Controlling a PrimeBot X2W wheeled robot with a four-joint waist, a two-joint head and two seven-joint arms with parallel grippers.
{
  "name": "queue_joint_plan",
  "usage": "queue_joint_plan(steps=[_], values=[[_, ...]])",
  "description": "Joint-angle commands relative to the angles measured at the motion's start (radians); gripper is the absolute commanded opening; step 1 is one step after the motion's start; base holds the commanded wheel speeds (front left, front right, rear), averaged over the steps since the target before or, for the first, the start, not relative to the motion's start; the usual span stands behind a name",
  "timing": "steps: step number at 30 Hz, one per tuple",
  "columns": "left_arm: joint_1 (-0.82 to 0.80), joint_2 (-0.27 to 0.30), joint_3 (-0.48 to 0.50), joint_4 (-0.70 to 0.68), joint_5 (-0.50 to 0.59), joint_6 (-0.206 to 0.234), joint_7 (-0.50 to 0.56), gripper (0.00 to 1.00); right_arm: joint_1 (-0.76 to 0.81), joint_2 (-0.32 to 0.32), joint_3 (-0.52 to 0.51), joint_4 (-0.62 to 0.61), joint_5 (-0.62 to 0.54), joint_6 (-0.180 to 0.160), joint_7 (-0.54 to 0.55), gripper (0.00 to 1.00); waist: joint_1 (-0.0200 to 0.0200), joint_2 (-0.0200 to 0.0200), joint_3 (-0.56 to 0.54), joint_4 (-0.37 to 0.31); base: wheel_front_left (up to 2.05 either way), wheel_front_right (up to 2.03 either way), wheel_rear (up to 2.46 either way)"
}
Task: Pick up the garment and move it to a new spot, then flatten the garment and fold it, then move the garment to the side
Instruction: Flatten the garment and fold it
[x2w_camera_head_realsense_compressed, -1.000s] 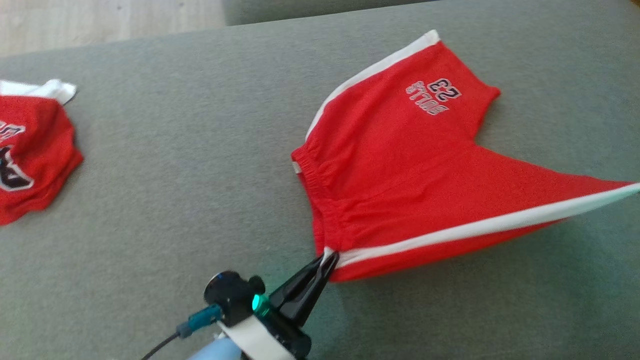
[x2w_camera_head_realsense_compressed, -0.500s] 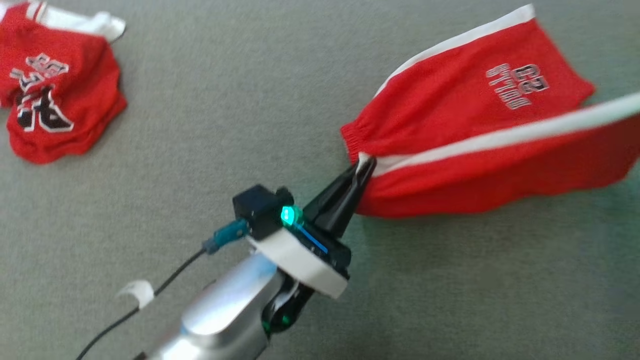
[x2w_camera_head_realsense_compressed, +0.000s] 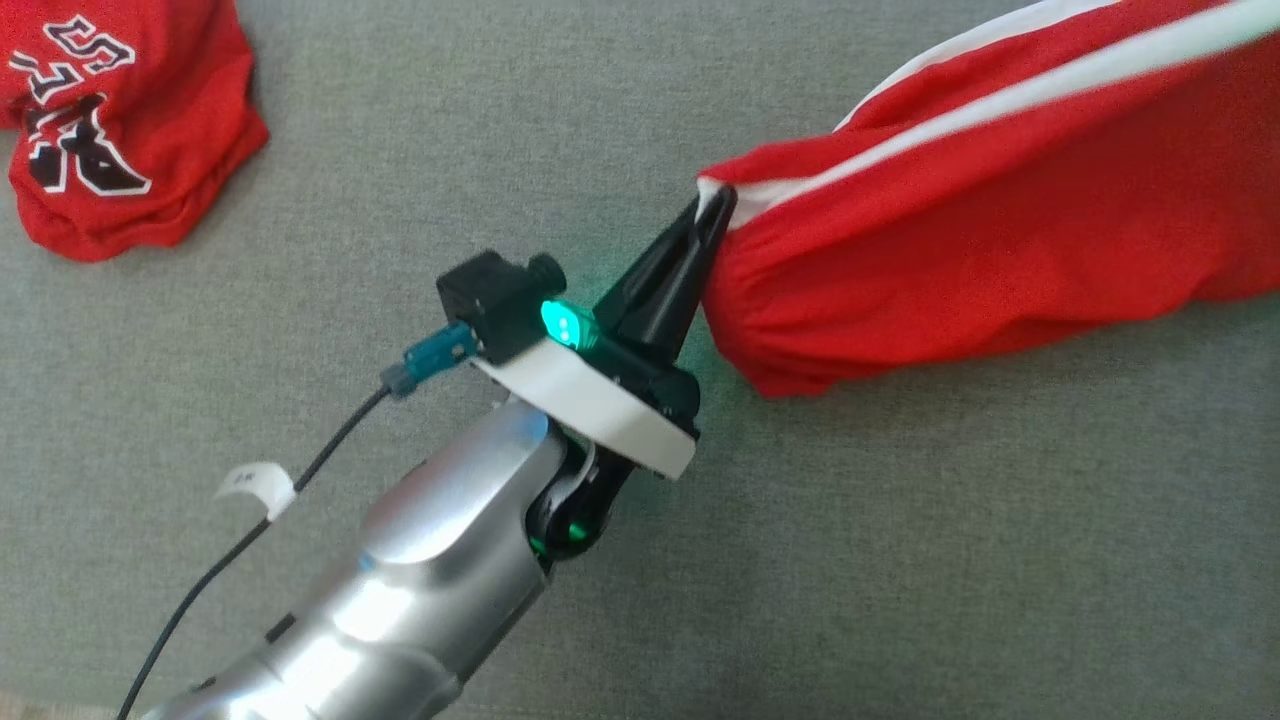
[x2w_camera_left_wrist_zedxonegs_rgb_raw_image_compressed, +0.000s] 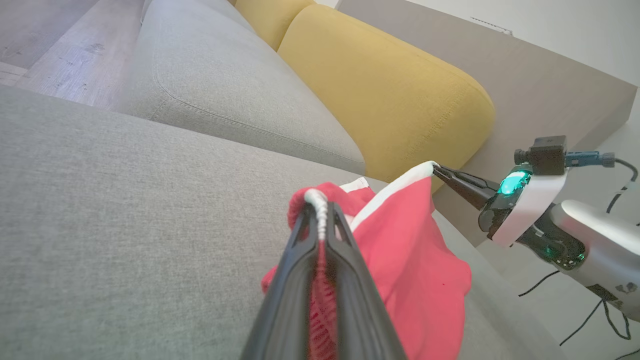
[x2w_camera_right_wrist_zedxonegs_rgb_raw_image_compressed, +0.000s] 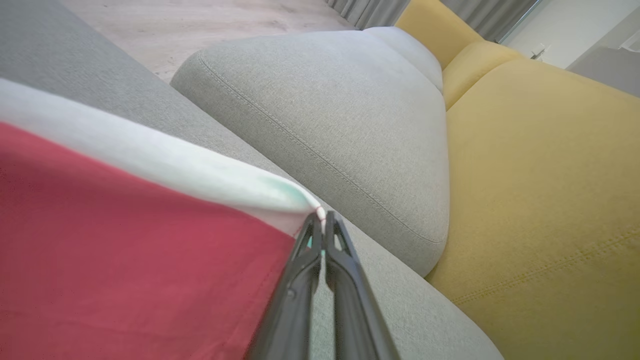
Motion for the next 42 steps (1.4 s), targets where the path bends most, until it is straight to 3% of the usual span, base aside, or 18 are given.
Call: queue_joint_plan(steps=[1,7,8,9,10,11,12,13,19,21,23,27,32,42], values=[[-0.032,0.000,0.037,-0.021,-0.008,0.002,-0.005,0.00,-0.017,-0.044,0.018,-0.006,0.009,0.007,-0.010,0.00,-0.0002,0.0000,0.010,0.006,0.00,0.00,0.00],[-0.062,-0.018,0.051,0.010,-0.015,0.002,-0.005,0.00,-0.166,-0.041,0.149,0.111,0.032,0.007,-0.052,0.03,-0.0002,0.0000,0.039,0.008,0.00,0.00,0.00],[-0.064,-0.020,0.054,0.014,-0.015,0.002,-0.005,0.00,-0.188,-0.034,0.166,0.127,0.035,0.007,-0.063,0.26,-0.0002,0.0000,0.043,0.007,0.00,0.00,0.00],[-0.065,-0.023,0.061,0.018,-0.014,0.002,-0.005,0.16,-0.209,-0.027,0.180,0.142,0.032,0.007,-0.081,0.82,-0.0002,0.0000,0.046,0.006,0.00,0.00,0.00],[-0.066,-0.025,0.066,0.021,-0.012,0.002,-0.005,0.23,-0.231,-0.022,0.191,0.150,0.024,0.007,-0.115,1.00,-0.0002,0.0000,0.050,0.004,0.00,0.00,0.00],[-0.067,-0.027,0.070,0.024,-0.008,0.002,-0.005,0.44,-0.248,-0.014,0.197,0.162,0.018,0.007,-0.150,1.00,-0.0002,0.0000,0.052,0.003,0.00,0.00,0.00],[-0.067,-0.028,0.076,0.029,0.003,0.002,-0.005,0.97,-0.258,-0.007,0.199,0.181,0.013,0.007,-0.174,1.00,-0.0002,0.0000,0.054,0.003,0.00,0.00,0.00],[-0.066,-0.029,0.085,0.035,0.024,0.002,-0.005,1.00,-0.261,-0.002,0.203,0.199,0.010,0.007,-0.190,1.00,-0.0002,0.0000,0.053,0.003,0.00,0.00,0.00],[0.010,-0.045,0.217,-0.017,0.204,0.002,-0.005,1.00,-0.198,0.051,0.159,0.283,0.145,0.007,-0.224,1.00,-0.0002,0.0000,0.033,-0.003,0.00,0.00,0.00],[0.093,-0.052,0.328,-0.087,0.367,0.002,-0.005,1.00,-0.151,0.081,0.131,0.312,0.244,0.007,-0.209,1.00,-0.0002,0.0000,0.018,-0.009,0.00,0.00,0.00],[0.157,-0.056,0.401,-0.147,0.468,0.018,-0.005,1.00,-0.130,0.092,0.118,0.338,0.286,0.007,-0.190,1.00,-0.0002,0.0000,0.010,-0.008,0.00,0.00,0.00],[0.246,-0.059,0.464,-0.255,0.563,0.057,-0.005,1.00,-0.112,0.115,0.108,0.382,0.352,0.007,-0.139,1.00,-0.0002,0.0000,0.000,0.002,0.00,0.00,0.00],[0.349,-0.060,0.473,-0.398,0.645,0.124,-0.005,1.00,-0.102,0.141,0.131,0.427,0.482,0.007,-0.051,1.00,-0.0002,0.0000,-0.013,0.040,0.00,0.00,0.00],[0.421,-0.060,0.433,-0.505,0.771,0.161,-0.005,1.00,-0.097,0.082,0.119,0.574,0.605,0.007,0.011,1.00,-0.0002,0.0000,-0.036,0.113,0.00,0.00,0.00]])
